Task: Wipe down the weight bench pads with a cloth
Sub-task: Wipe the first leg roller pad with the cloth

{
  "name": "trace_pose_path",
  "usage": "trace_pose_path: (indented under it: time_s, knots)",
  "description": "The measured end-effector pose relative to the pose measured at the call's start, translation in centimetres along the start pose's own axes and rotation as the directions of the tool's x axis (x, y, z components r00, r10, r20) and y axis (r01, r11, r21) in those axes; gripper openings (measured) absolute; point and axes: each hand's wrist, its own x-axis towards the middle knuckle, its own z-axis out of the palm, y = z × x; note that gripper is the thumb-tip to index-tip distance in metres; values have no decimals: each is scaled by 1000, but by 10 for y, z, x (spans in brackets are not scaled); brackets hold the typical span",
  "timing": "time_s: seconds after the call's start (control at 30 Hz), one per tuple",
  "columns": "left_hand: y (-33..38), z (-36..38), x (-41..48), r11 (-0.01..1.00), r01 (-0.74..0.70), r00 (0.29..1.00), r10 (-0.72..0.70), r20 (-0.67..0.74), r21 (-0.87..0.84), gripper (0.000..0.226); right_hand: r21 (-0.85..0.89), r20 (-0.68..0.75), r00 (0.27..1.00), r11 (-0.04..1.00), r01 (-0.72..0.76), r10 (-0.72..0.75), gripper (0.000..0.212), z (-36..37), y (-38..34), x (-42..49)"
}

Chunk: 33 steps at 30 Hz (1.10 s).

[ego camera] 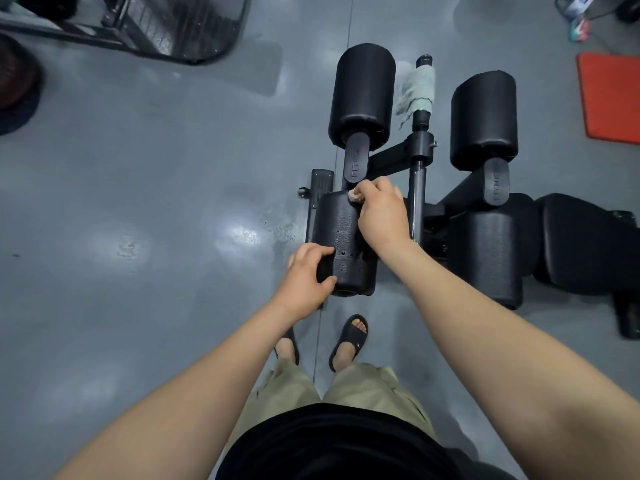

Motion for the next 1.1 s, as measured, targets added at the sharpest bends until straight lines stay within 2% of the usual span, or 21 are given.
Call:
trace_pose_path:
  time_s: [0.47, 1.1]
  knots:
    - [-1, -8, -1, 992, 89, 995, -85, 48, -87, 52, -5, 76, 989, 992, 124, -123, 37, 8, 6, -34]
    - [-2, -9, 0, 997, 38, 999, -36, 33, -62, 49, 82, 119, 976, 982, 173, -182, 35, 17, 18, -119]
